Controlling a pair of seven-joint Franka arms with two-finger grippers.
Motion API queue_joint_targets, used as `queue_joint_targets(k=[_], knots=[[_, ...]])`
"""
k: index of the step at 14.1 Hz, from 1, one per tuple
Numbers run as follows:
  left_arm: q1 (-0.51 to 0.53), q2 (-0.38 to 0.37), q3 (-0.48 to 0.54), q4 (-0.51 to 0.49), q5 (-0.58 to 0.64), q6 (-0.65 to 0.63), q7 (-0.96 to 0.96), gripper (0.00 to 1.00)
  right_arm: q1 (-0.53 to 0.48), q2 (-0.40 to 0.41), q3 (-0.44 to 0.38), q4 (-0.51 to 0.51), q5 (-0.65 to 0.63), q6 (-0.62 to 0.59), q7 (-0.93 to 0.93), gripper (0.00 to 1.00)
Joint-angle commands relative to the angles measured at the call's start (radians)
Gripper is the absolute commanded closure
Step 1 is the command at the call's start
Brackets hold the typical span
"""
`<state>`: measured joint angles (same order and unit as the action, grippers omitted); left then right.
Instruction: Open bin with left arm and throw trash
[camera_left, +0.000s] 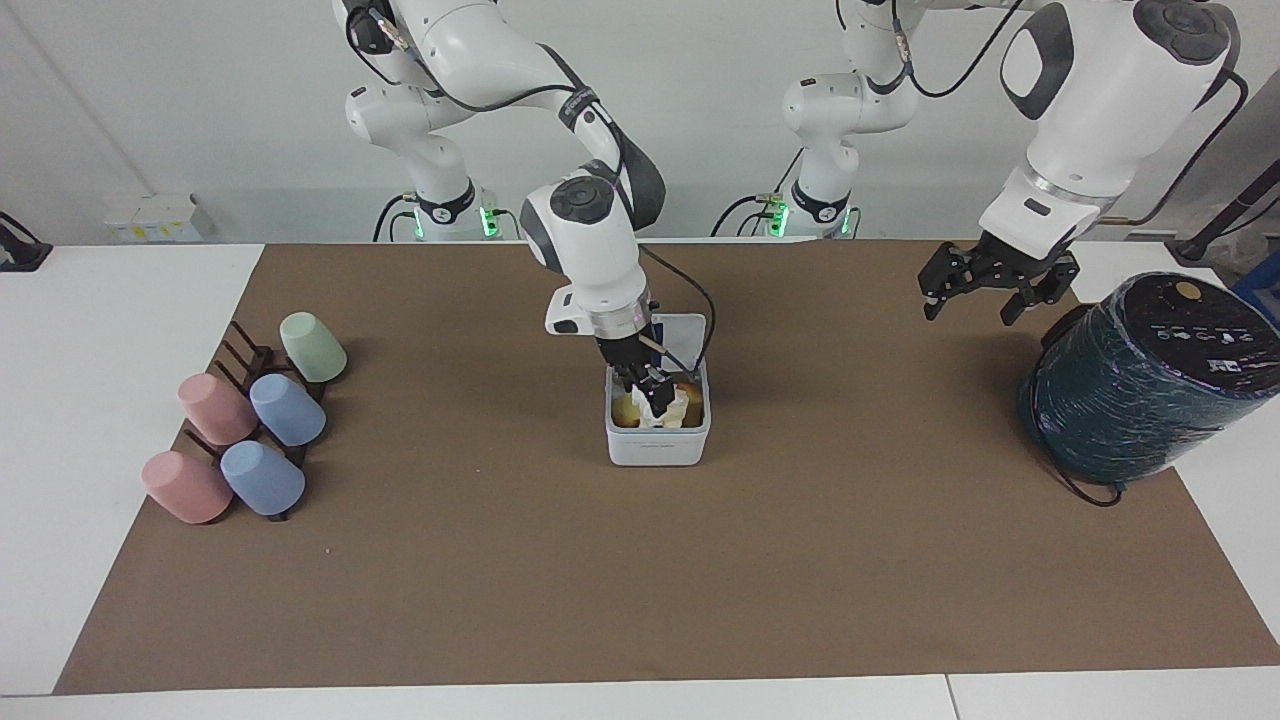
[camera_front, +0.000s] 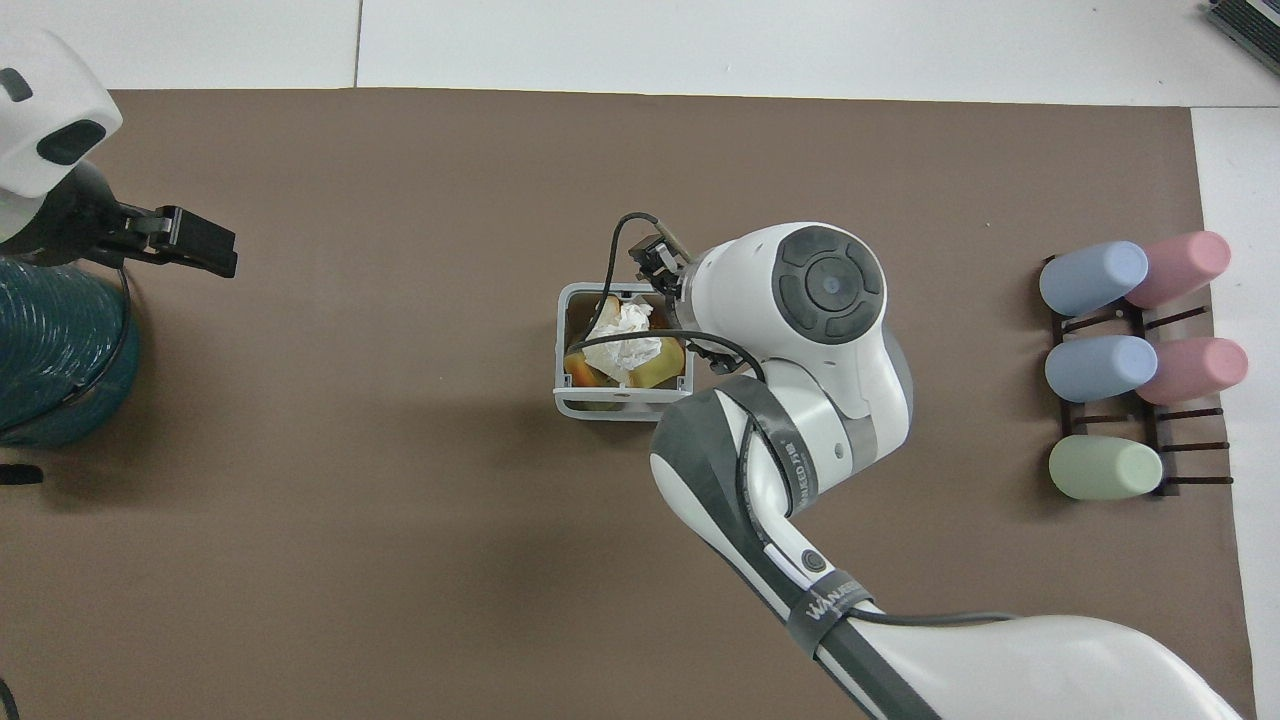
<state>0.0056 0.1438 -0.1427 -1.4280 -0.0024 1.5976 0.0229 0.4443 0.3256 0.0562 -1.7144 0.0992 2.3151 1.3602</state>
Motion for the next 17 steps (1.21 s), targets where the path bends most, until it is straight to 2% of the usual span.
queue_joint_targets(k=[1,3,9,13,17], knots=[[-0.013,-0.032,-0.002,-0.04,0.027,0.015,-0.001,0.0,-0.015,-0.026,0.008,-0.027,-0.012,0.001,-0.042,0.0],[-0.015,-0.032,-0.002,-0.04,0.029,0.025,-0.003,0.0,-0.019,-0.034,0.004,-0.03,-0.015,-0.013,-0.125,0.0],[-0.021,-0.032,-0.003,-0.043,0.029,0.027,-0.003,0.0,-0.145,-0.094,0.004,-0.04,-0.016,-0.088,-0.43,0.0],[-0.029,-0.038,-0.003,-0.054,0.029,0.028,-0.001,0.0,-0.243,-0.166,0.004,-0.04,-0.019,-0.204,-0.626,0.0],[-0.03,-0.039,-0.003,-0.057,0.027,0.027,0.002,0.0,-0.355,-0.217,0.004,-0.044,-0.108,-0.234,-0.827,0.0]])
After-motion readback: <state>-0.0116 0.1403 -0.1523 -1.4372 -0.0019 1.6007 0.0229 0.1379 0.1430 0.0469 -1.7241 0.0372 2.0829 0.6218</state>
